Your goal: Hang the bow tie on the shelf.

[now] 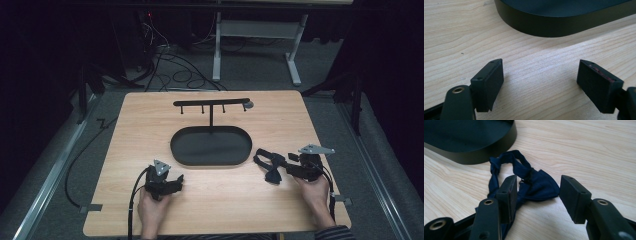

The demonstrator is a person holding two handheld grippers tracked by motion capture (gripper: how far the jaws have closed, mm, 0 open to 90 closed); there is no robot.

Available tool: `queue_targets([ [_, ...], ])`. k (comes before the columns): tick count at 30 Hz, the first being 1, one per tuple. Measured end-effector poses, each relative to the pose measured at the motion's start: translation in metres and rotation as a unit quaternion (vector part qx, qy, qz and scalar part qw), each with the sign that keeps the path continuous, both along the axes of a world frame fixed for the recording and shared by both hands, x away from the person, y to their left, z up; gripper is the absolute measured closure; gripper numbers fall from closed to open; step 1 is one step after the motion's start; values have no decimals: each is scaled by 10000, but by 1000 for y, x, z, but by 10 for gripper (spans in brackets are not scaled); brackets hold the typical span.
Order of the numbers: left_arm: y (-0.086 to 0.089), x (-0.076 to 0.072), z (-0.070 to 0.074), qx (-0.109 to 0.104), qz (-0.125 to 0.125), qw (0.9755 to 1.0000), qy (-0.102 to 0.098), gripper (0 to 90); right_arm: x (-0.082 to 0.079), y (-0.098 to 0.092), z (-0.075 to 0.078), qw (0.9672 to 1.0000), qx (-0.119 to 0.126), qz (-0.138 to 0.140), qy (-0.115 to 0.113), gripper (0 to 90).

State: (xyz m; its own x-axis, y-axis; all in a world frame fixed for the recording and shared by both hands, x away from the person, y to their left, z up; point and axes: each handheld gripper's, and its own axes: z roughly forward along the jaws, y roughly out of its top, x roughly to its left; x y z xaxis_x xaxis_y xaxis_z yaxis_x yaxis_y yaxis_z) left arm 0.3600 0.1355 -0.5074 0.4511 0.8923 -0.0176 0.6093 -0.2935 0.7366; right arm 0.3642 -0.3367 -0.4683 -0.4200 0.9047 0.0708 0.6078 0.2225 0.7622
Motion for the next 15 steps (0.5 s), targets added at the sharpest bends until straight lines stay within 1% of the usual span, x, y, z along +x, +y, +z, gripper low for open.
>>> queue_targets([
  [3,0,0,0,0,1,10000,0,219,2,4,2,9999,122,76,16,510],
  [4,0,0,0,-1,0,10000,0,219,3,5,3,9997,208,83,34,510],
  [6,0,0,0,0,-1,10000,1,219,5,9,4,9996,260,138,34,511],
  [9,0,0,0,0,-3,10000,1,218,10,14,4,9995,237,210,40,511],
  [11,0,0,0,0,-4,10000,1,218,12,17,4,9994,228,228,92,511],
  [15,0,0,0,1,-4,10000,1,218,17,21,5,9994,205,253,105,511],
])
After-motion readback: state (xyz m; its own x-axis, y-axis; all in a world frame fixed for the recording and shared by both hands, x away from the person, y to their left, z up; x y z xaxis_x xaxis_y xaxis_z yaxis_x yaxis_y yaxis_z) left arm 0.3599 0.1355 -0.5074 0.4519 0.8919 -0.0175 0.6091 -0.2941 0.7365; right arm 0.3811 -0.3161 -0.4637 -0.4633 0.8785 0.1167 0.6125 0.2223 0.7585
